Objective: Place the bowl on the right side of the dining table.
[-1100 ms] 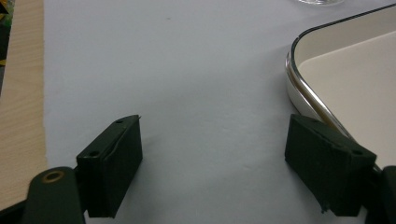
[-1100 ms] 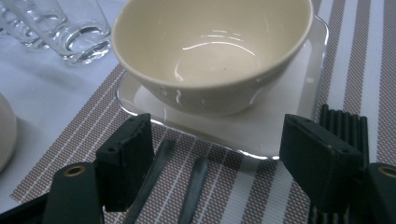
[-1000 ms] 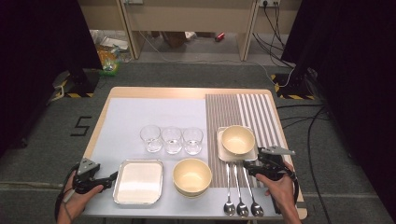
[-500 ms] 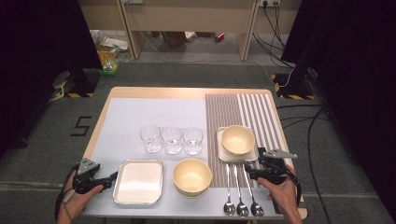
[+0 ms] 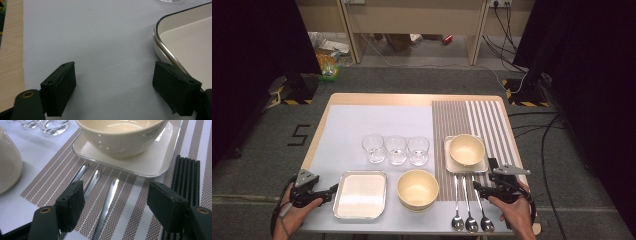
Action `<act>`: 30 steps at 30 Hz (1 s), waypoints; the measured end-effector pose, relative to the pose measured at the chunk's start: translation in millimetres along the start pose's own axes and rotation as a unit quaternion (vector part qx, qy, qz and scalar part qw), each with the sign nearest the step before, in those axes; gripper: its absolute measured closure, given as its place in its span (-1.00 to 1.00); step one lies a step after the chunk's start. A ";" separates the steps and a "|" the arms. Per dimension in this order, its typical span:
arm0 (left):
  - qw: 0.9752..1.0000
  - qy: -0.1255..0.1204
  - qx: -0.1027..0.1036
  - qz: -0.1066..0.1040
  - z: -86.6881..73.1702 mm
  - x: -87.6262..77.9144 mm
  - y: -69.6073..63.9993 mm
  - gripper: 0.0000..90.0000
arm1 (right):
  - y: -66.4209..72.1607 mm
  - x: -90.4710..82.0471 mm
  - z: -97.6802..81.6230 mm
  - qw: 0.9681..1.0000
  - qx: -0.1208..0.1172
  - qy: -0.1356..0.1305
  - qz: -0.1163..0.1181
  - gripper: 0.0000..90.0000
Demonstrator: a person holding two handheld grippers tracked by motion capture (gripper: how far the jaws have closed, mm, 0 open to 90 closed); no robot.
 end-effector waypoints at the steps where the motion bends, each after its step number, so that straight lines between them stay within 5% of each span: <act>1: 1.000 0.000 0.000 0.000 0.0 0.0 0.0 -0.61 | 0.6 -0.6 -0.7 1.000 -0.001 0.003 0.000 -0.32; 30: 1.000 0.001 -0.001 -0.001 0.0 0.1 0.1 -0.61 | 5.0 -5.3 -23.2 1.000 -0.010 0.017 0.009 -0.32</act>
Point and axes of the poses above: each handheld gripper's, and its own axes: x roughly forward along the jaws, z roughly out of its top, y roughly to its left, the point moved 1 cm from there along x, roughly forward along the jaws, and after that the axes turned 8 degrees about x, right-handed, at the moved point
